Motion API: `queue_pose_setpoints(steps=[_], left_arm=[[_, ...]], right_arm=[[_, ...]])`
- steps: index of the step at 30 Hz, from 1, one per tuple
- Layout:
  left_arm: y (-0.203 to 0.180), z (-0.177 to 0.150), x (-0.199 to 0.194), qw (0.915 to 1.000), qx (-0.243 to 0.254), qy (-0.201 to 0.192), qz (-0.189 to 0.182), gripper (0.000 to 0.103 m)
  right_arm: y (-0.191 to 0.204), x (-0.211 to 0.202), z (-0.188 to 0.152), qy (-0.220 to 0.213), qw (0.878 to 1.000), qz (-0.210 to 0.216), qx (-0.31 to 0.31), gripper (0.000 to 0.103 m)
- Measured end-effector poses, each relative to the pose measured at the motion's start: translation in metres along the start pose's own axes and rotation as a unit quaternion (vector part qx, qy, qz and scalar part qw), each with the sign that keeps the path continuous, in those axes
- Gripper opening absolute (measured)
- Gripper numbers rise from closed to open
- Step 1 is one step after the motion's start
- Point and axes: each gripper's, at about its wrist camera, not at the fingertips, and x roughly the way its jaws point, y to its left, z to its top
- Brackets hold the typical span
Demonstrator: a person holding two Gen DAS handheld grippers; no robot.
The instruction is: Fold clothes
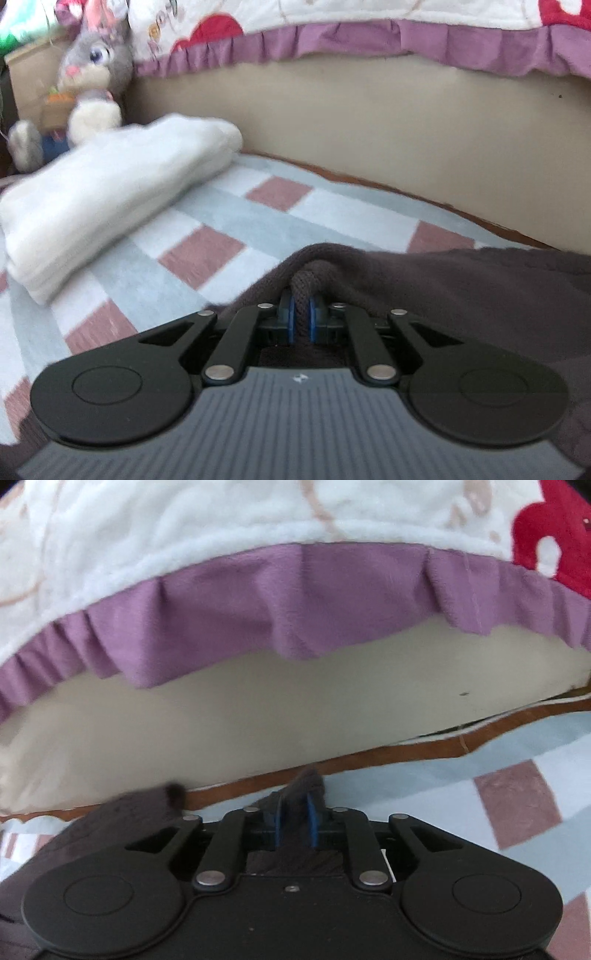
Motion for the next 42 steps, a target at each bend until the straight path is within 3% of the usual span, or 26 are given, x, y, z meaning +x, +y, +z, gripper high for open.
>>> queue_pose_setpoints(steps=[2, 4, 6, 9, 11, 13, 16, 19, 22, 23, 26, 32, 33, 36, 38, 42], left_arm=[[-0.005, 0.001, 0.003, 0.9997, -0.006, 0.019, 0.011, 0.011], [-0.015, 0.003, -0.001, 0.9973, 0.001, 0.072, 0.017, 0.017], [-0.028, 0.004, -0.014, 0.9927, 0.013, 0.119, 0.011, 0.049], [-0.052, -0.007, -0.062, 0.9934, 0.041, 0.076, -0.074, 0.071], [-0.076, -0.02, -0.081, 0.9841, 0.077, 0.07, -0.144, 0.071], [-0.104, -0.035, -0.083, 0.9676, 0.11, 0.092, -0.208, 0.07], [-0.14, -0.048, -0.076, 0.9473, 0.143, 0.128, -0.256, 0.068], [-0.172, -0.053, -0.064, 0.9326, 0.186, 0.137, -0.277, 0.069], [-0.197, -0.057, -0.048, 0.9275, 0.23, 0.134, -0.263, 0.069], [-0.203, -0.055, -0.045, 0.927, 0.242, 0.126, -0.257, 0.07], [-0.212, -0.05, -0.035, 0.9333, 0.237, 0.114, -0.245, 0.07], [-0.223, -0.049, -0.03, 0.9524, 0.225, 0.062, -0.196, 0.067], [-0.226, -0.048, -0.032, 0.954, 0.228, 0.061, -0.185, 0.065], [-0.222, -0.038, -0.042, 0.9592, 0.211, 0.076, -0.172, 0.062], [-0.211, -0.029, -0.054, 0.9624, 0.183, 0.093, -0.178, 0.062], [-0.165, -0.026, -0.091, 0.9681, 0.143, 0.091, -0.185, 0.066]], right_arm=[[0.002, -0.005, 0.002, -0.008, 1.0, -0.001, -0.005, 0.023], [0.001, -0.012, 0.003, -0.017, 1.0, 0.0, 0.001, 0.028], [-0.001, -0.019, 0.007, -0.018, 1.0, -0.015, 0.01, 0.03], [-0.019, -0.027, 0.011, 0.004, 0.998, -0.049, 0.049, 0.045], [-0.037, -0.023, 0.01, 0.036, 0.994, -0.031, 0.095, 0.046], [-0.054, -0.019, 0.005, 0.061, 0.987, 0.002, 0.15, 0.046], [-0.062, -0.009, 0.001, 0.089, 0.977, 0.057, 0.186, 0.046], [-0.026, 0.0, -0.001, 0.108, 0.988, 0.059, 0.096, 0.047], [0.014, 0.017, -0.015, 0.131, 0.99, 0.026, -0.034, 0.051], [0.028, 0.024, -0.023, 0.144, 0.986, 0.01, -0.081, 0.051], [0.046, 0.032, -0.038, 0.12, 0.977, -0.024, -0.177, 0.055], [0.031, 0.04, -0.022, 0.04, 0.997, -0.013, -0.068, 0.055], [0.03, 0.041, -0.019, 0.032, 0.997, -0.022, -0.064, 0.05], [0.026, 0.035, -0.01, 0.037, 0.996, -0.059, -0.049, 0.048], [0.017, 0.016, 0.003, 0.033, 0.999, -0.03, -0.01, 0.05], [-0.014, -0.039, 0.01, 0.048, 0.998, 0.035, 0.034, 0.057]])
